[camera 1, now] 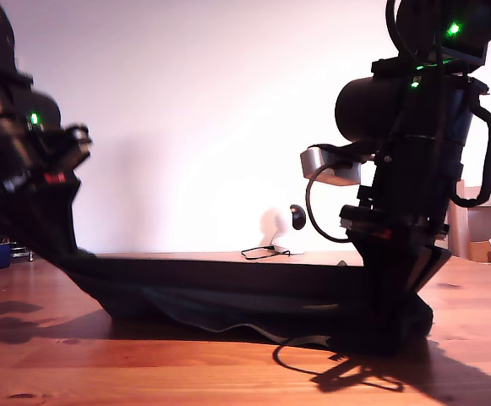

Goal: Fold the underwear in front of you. After folding it, place it to the left side.

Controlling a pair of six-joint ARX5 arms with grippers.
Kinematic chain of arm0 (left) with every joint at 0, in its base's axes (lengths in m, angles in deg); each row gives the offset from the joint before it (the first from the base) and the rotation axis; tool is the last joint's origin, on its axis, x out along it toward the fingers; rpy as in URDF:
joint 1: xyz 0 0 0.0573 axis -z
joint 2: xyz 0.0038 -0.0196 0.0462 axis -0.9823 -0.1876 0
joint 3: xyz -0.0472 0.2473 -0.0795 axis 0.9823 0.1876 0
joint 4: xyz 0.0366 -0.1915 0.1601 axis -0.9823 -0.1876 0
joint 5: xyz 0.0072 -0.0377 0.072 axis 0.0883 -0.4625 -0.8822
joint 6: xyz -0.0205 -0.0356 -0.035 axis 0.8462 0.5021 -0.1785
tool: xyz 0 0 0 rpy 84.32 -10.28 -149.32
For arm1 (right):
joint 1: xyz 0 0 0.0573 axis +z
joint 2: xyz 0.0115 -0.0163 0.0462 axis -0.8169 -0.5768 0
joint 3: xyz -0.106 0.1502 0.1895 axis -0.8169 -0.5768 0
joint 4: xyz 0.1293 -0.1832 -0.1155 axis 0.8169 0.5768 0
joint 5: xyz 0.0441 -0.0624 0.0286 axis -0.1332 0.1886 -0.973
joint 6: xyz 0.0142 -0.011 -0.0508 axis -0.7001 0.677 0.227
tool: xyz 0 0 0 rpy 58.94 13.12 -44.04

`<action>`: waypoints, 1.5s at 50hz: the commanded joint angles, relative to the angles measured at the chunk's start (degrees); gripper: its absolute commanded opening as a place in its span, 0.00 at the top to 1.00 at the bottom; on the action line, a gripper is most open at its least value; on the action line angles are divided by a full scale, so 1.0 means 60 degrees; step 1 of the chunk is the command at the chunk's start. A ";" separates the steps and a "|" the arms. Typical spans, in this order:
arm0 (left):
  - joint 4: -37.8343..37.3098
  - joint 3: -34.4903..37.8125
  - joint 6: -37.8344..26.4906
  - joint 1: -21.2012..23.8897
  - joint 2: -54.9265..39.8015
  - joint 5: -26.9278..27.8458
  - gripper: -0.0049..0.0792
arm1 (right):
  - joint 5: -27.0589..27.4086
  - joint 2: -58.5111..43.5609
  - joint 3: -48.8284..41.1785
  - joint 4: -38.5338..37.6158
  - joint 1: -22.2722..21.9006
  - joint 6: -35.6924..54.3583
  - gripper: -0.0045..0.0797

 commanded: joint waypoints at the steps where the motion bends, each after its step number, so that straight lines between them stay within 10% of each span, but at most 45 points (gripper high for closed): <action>1: -0.0138 0.0372 -0.0011 -0.0076 -0.0018 -0.0237 0.97 | 0.0058 0.0098 -0.0237 0.0095 -0.0073 -0.0080 0.96; 46: -0.0423 0.1388 0.0280 -0.0084 -0.0015 -0.1446 0.95 | -0.0845 0.0098 -0.0444 0.1290 0.0106 -0.0233 0.89; 58: -0.0441 0.1388 0.0284 -0.0084 -0.0015 -0.1781 0.56 | -0.1027 0.0098 -0.0441 0.1388 0.0106 -0.0230 0.65; 75: -0.0707 0.1180 0.0313 -0.0138 -0.0015 -0.1898 0.55 | -0.1636 0.0313 -0.0015 0.2109 0.0102 -0.0233 0.57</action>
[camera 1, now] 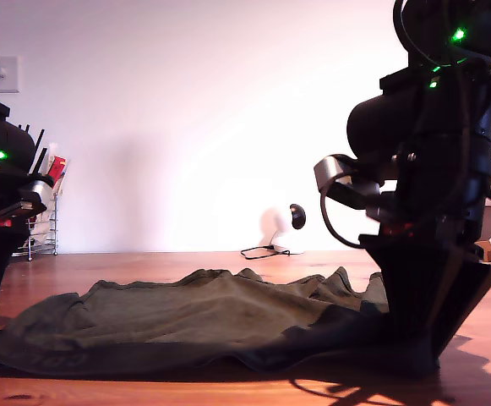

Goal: Fold the underwear in front of you. After folding it, place it to the left side.

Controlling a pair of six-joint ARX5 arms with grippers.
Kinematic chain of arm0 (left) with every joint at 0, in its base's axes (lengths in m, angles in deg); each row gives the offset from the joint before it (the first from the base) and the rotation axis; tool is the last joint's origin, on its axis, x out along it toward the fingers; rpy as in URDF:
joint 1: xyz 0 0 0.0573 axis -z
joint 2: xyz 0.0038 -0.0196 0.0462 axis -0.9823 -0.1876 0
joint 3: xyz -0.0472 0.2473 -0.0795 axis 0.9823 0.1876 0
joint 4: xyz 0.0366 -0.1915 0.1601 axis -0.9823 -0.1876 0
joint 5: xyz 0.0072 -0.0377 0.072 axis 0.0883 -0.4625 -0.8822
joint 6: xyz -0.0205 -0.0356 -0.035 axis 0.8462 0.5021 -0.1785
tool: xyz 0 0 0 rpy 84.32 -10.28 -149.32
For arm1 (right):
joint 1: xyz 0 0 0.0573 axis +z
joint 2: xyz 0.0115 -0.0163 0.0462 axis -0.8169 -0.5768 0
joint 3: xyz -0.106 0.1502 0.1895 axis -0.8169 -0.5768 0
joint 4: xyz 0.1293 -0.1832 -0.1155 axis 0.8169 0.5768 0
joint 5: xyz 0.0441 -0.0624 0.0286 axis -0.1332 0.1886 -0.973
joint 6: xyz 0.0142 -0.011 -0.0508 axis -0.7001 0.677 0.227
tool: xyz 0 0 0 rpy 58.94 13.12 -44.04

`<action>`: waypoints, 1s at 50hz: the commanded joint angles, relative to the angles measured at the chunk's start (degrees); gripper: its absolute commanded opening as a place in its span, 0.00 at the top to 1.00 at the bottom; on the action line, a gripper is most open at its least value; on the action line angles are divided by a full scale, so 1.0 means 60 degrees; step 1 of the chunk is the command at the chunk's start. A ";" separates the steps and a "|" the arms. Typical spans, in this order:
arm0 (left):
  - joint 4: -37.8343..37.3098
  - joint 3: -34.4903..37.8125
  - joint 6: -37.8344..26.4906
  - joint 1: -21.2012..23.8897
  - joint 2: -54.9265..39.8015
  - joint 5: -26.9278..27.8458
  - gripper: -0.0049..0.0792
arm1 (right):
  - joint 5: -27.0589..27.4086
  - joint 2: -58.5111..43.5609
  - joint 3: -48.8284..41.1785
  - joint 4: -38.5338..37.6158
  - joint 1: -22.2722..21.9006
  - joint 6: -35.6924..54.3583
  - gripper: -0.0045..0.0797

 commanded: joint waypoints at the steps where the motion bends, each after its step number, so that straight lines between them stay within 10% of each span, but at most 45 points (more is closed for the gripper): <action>1: -0.0022 -0.0168 0.0051 -0.0025 -0.0022 0.0018 0.55 | -0.0229 0.0295 0.0302 0.0302 -0.0004 -0.0018 0.56; 31: 0.0466 -0.0503 0.0270 -0.0015 -0.0018 0.1446 0.56 | 0.0299 0.0386 0.1854 0.2670 -0.0197 0.0087 0.52; 43: 0.1370 -0.0503 0.0273 0.0273 -0.0018 0.2670 0.68 | 0.1184 0.0386 0.2109 0.1348 -0.0295 -0.0018 0.54; 50: 0.2102 -0.0503 0.0277 0.0608 -0.0022 0.3056 0.83 | 0.1392 0.0386 0.2160 0.0353 -0.0342 -0.0066 0.73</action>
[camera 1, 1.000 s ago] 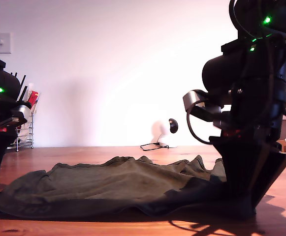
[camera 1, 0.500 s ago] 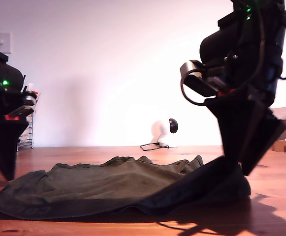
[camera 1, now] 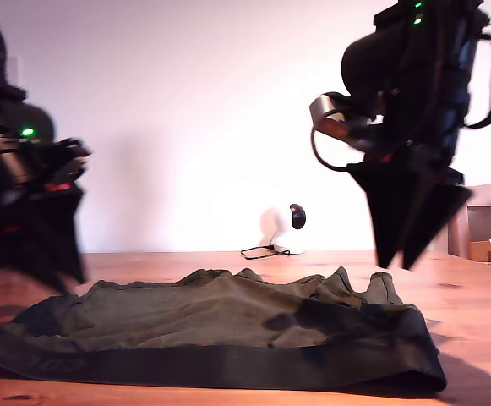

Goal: Fold the underwear in front of you. After folding it, place it to the left side.

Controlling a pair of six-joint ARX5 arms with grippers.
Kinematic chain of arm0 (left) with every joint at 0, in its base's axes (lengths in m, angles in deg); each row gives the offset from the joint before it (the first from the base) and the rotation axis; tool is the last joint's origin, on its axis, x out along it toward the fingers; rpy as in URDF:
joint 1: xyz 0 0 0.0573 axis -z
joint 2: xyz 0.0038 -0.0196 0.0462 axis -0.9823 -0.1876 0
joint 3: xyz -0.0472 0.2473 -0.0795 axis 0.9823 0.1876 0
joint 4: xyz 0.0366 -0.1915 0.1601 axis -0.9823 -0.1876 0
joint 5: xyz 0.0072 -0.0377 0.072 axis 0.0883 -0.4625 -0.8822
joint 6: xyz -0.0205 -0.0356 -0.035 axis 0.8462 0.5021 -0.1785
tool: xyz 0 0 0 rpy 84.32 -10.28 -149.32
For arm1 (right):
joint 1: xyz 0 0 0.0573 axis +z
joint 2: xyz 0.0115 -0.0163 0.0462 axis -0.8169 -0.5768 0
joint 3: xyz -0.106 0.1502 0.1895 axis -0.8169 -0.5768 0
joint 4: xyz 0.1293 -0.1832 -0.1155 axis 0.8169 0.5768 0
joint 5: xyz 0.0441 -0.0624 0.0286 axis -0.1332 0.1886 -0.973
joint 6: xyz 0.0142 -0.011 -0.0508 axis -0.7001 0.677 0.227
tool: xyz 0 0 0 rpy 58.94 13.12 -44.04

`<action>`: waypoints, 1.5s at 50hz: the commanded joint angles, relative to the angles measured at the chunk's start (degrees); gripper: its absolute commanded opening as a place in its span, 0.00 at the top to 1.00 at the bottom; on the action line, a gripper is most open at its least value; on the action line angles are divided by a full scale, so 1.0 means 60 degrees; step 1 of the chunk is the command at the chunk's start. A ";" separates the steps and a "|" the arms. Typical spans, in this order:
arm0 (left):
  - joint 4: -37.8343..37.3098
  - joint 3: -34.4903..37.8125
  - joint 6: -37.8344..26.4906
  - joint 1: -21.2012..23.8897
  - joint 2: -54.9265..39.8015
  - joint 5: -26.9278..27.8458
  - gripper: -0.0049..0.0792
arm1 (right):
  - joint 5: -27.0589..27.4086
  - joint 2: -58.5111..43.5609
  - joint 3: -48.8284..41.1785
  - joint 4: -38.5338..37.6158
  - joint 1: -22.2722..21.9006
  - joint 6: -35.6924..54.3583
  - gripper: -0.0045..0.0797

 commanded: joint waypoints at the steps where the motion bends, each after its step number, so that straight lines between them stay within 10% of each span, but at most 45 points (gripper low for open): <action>1: 0.0244 -0.0058 0.0007 0.0204 -0.0022 0.0222 0.85 | 0.0091 0.0062 0.0189 -0.0390 -0.0033 -0.0033 0.77; 6: 0.0605 -0.0058 0.0018 0.0521 -0.0022 0.0321 0.97 | 0.0328 0.0062 0.0193 -0.1235 -0.0084 -0.0084 0.97; 40: 0.2404 -0.0058 0.0459 0.1588 -0.0750 -0.0474 0.97 | 0.0951 0.0029 0.0193 -0.4058 -0.0874 0.0084 0.96; 75: 0.1111 -0.0058 0.0783 0.1803 -0.1166 -0.0874 0.97 | -0.2189 -0.1683 0.0193 -0.3231 -0.0969 0.0503 0.96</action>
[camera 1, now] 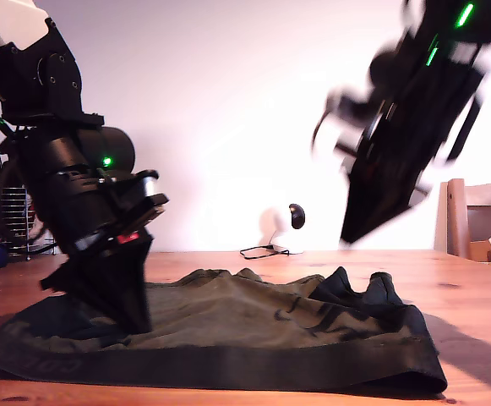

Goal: Fold the underwear in front of you. After folding it, place it to the left side.

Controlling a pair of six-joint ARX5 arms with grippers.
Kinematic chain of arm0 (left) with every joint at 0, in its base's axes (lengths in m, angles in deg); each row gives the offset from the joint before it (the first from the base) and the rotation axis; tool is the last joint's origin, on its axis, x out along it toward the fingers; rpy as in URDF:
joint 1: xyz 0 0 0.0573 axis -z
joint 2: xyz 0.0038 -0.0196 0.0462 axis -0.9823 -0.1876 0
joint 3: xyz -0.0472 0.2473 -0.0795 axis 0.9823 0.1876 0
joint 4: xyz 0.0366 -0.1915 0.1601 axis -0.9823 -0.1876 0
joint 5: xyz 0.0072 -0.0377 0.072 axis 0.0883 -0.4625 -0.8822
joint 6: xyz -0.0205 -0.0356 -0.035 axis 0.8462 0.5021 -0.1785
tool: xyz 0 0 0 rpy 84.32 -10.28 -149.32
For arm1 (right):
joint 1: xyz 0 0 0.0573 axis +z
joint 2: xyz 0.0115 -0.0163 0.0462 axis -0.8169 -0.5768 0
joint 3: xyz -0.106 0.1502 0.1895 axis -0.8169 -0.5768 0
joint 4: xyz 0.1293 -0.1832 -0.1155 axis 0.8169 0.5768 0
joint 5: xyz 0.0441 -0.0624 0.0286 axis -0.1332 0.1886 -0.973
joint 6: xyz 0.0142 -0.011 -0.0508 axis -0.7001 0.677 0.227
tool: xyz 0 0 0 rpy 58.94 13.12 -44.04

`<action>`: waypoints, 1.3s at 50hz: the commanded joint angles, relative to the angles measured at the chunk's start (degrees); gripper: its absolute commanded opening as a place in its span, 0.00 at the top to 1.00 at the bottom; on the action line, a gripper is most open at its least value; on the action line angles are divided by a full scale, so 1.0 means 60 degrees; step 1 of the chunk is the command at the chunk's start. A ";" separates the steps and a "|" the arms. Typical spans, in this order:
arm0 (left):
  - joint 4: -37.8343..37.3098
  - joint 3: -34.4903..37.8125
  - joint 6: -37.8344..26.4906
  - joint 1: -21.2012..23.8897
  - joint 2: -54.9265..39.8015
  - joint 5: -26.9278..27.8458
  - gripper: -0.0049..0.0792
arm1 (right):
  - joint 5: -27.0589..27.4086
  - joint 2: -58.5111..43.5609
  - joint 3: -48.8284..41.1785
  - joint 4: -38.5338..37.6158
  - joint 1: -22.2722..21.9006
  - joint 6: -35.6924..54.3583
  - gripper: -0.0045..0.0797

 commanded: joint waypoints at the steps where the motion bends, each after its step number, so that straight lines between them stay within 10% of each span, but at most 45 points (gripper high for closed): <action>1: -0.0142 -0.0058 0.0029 -0.0033 -0.0102 -0.0109 0.97 | -0.0062 -0.0368 -0.0029 -0.0157 0.0208 0.0015 0.96; 36: -0.0091 -0.0058 -0.0546 -0.0186 -0.0102 -0.2943 0.97 | 0.0506 -0.1162 -0.0029 0.0834 0.0302 0.0408 0.96; 65: 0.0175 -0.0058 -0.2958 -0.0135 -0.0397 -0.3348 0.97 | 0.0514 -0.1162 -0.0033 0.1636 0.2335 -0.0419 0.96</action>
